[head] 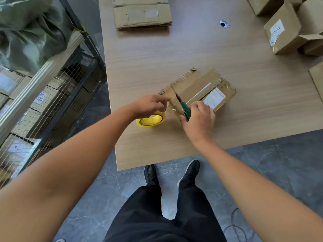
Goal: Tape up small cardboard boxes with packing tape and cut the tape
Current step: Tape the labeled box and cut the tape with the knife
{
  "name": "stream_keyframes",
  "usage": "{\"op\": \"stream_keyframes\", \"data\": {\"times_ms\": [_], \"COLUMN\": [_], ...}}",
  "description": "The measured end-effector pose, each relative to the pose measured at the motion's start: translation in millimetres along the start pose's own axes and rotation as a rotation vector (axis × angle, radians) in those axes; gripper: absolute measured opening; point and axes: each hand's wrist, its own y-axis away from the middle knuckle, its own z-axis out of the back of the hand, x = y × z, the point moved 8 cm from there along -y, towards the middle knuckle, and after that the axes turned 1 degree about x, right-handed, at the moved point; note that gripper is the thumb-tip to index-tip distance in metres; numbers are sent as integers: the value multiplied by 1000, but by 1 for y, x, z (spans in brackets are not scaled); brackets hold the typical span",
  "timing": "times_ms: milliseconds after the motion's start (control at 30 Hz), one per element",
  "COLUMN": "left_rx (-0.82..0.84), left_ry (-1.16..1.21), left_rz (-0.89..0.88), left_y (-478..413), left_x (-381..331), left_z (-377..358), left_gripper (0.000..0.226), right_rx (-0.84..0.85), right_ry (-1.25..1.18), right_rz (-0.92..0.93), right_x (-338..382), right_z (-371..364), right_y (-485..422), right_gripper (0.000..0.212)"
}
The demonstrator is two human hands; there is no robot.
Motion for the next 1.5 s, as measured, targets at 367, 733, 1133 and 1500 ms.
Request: {"op": "stream_keyframes", "data": {"times_ms": [367, 733, 1133, 1500], "left_rx": [-82, -389, -336, -456], "left_ry": [190, -27, -307, -231], "left_rz": [164, 23, -77, -162], "left_y": [67, 126, 106, 37], "left_x": [-10, -140, -196, -182], "left_z": [-103, -107, -121, -58], "left_gripper": [33, 18, 9, 8], "right_rx": [245, 481, 351, 203], "right_ry": [78, -1264, -1272, -899], "right_rz": [602, -26, -4, 34], "right_x": [-28, -71, -86, -49], "right_z": [20, 108, 135, 141], "right_y": [0, 60, 67, -27], "right_gripper": [48, 35, 16, 19]}}
